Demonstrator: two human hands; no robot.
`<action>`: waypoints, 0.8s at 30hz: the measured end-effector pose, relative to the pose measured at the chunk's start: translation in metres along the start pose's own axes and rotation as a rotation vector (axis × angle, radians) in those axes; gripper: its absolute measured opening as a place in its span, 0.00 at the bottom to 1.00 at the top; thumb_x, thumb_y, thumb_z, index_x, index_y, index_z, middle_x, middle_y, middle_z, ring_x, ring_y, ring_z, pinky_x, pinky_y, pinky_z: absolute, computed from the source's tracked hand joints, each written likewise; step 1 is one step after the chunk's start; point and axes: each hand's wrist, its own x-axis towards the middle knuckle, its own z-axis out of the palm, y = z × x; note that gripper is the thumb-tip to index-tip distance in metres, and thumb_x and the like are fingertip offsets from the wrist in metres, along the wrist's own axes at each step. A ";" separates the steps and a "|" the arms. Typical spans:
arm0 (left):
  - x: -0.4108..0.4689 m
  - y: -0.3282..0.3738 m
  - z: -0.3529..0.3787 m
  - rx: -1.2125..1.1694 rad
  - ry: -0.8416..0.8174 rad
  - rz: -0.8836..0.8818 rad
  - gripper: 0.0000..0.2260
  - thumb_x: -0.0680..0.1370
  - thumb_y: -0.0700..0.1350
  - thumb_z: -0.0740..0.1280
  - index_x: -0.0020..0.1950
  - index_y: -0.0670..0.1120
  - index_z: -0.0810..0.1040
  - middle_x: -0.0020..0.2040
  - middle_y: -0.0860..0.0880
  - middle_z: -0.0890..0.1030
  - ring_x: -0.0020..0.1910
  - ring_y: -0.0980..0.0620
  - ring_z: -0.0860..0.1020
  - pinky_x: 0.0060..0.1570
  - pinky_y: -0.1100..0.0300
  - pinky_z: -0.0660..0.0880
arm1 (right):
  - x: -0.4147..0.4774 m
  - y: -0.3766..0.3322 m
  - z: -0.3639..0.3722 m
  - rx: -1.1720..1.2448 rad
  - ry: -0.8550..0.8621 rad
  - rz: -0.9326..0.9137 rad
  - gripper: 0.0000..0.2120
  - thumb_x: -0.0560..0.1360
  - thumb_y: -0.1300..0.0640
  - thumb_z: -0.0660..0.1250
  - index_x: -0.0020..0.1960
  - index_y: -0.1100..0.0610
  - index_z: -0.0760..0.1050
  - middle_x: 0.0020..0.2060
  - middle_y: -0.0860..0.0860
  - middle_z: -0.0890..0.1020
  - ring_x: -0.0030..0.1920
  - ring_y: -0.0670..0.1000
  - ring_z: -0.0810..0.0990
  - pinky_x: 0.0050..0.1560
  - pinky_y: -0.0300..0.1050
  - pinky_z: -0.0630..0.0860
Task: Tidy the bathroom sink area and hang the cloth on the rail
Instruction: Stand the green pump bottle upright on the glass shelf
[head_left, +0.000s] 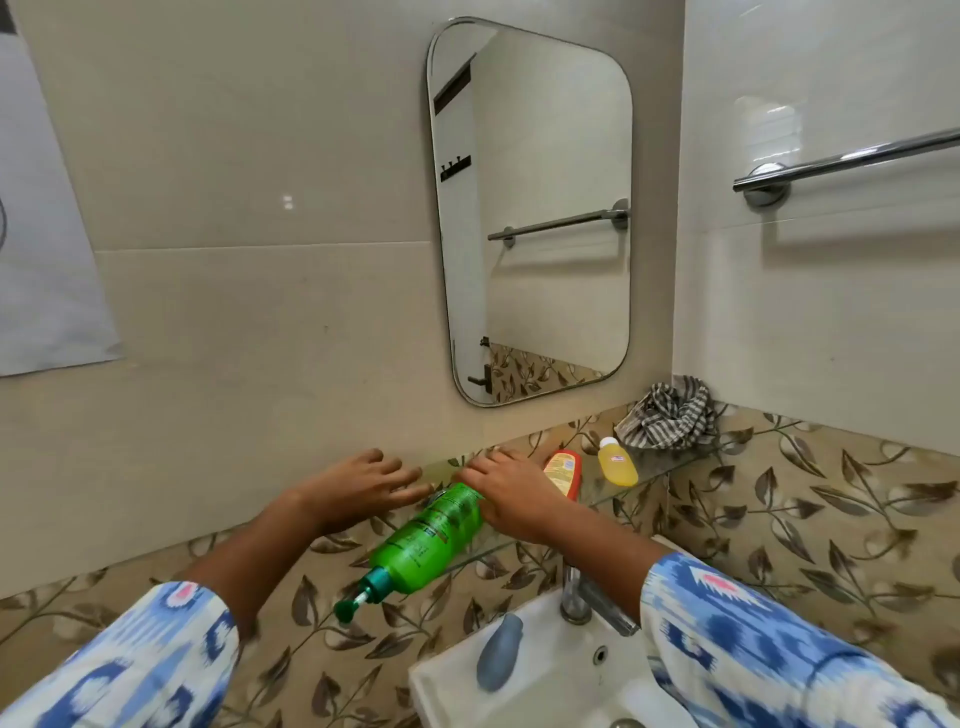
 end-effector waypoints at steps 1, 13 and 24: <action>0.000 0.002 0.001 0.007 0.015 -0.016 0.31 0.66 0.43 0.74 0.67 0.50 0.68 0.59 0.49 0.80 0.50 0.51 0.80 0.47 0.60 0.78 | 0.002 -0.004 0.003 -0.030 -0.018 -0.018 0.22 0.74 0.59 0.60 0.67 0.55 0.65 0.62 0.57 0.75 0.63 0.59 0.72 0.67 0.56 0.64; 0.002 0.036 0.016 -0.242 0.121 0.026 0.27 0.69 0.54 0.71 0.66 0.47 0.72 0.62 0.50 0.79 0.57 0.54 0.79 0.52 0.59 0.79 | 0.000 -0.016 0.023 -0.204 -0.103 -0.131 0.28 0.71 0.62 0.67 0.68 0.60 0.61 0.63 0.62 0.74 0.61 0.63 0.75 0.68 0.58 0.67; 0.005 0.055 0.012 -0.360 0.219 -0.060 0.25 0.74 0.53 0.60 0.68 0.44 0.69 0.62 0.45 0.79 0.55 0.52 0.81 0.43 0.66 0.78 | -0.026 -0.006 0.039 0.118 -0.141 -0.106 0.40 0.71 0.45 0.68 0.75 0.55 0.50 0.75 0.57 0.58 0.74 0.59 0.57 0.73 0.59 0.55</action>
